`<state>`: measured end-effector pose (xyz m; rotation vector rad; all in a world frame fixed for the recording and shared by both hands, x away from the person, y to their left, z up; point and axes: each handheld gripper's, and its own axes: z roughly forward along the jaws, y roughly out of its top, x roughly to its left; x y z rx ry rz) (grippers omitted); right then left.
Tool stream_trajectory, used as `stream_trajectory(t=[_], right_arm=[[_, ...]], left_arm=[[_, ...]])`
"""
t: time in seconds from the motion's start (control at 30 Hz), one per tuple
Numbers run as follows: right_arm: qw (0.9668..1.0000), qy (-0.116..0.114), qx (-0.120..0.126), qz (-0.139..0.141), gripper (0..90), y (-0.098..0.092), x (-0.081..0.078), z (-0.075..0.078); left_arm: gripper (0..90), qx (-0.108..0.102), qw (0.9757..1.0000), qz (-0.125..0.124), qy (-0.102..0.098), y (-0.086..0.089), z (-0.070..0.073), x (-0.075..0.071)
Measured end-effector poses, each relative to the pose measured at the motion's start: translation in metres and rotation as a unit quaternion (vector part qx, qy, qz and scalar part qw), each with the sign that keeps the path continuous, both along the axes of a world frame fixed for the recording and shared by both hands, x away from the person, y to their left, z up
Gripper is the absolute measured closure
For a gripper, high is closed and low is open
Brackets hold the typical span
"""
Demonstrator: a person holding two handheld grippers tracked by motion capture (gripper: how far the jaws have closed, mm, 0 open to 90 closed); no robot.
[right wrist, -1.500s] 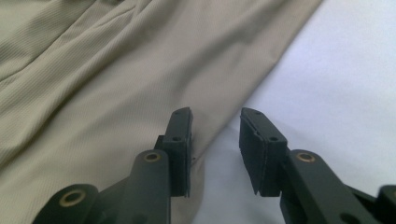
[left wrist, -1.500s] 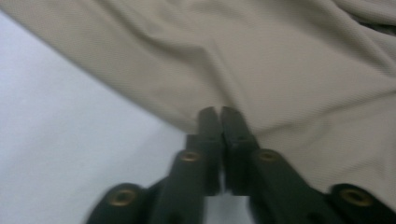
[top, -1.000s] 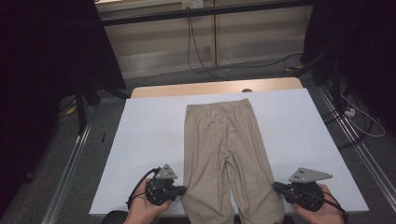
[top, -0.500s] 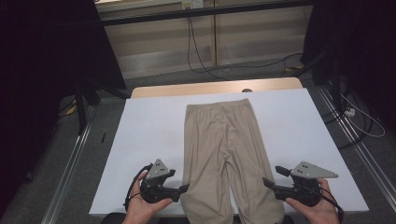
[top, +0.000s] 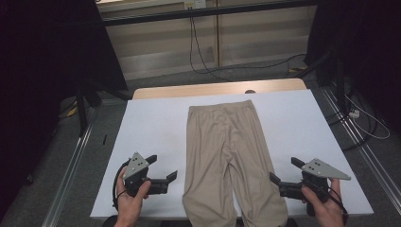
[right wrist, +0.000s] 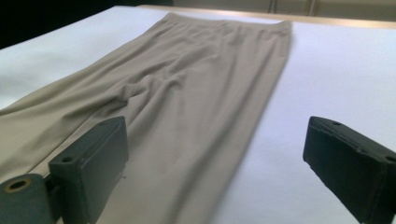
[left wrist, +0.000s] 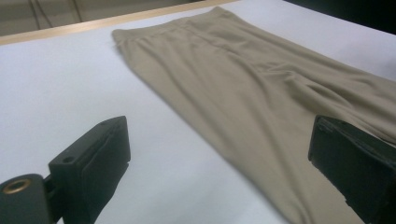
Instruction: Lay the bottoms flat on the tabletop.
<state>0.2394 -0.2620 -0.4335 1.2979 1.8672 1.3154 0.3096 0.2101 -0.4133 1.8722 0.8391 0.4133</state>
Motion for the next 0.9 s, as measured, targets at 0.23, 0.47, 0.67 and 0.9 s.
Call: stream_trajectory(t=[0.23, 0.47, 0.67, 0.9], right_arm=[[0.9992, -0.034, 0.020, -0.011, 4.1, -0.007, -0.008, 0.003], [0.9989, -0.043, 0.019, -0.007, 3.8, -0.003, -0.007, 0.002], [0.9988, -0.045, 0.018, -0.005, 4.1, -0.002, -0.005, 0.001], [0.9989, -0.043, 0.018, -0.003, 4.0, -0.002, -0.004, 0.001]], left_arm=[[5.0, -0.008, 0.9998, 0.015, -0.008, 0.013, 0.001, -0.003], [5.0, -0.003, 1.0000, 0.005, -0.002, 0.013, -0.001, -0.004], [5.0, -0.002, 1.0000, 0.005, -0.006, 0.010, 0.000, -0.003], [4.7, -0.006, 0.9999, 0.009, 0.008, 0.013, -0.002, 0.002]])
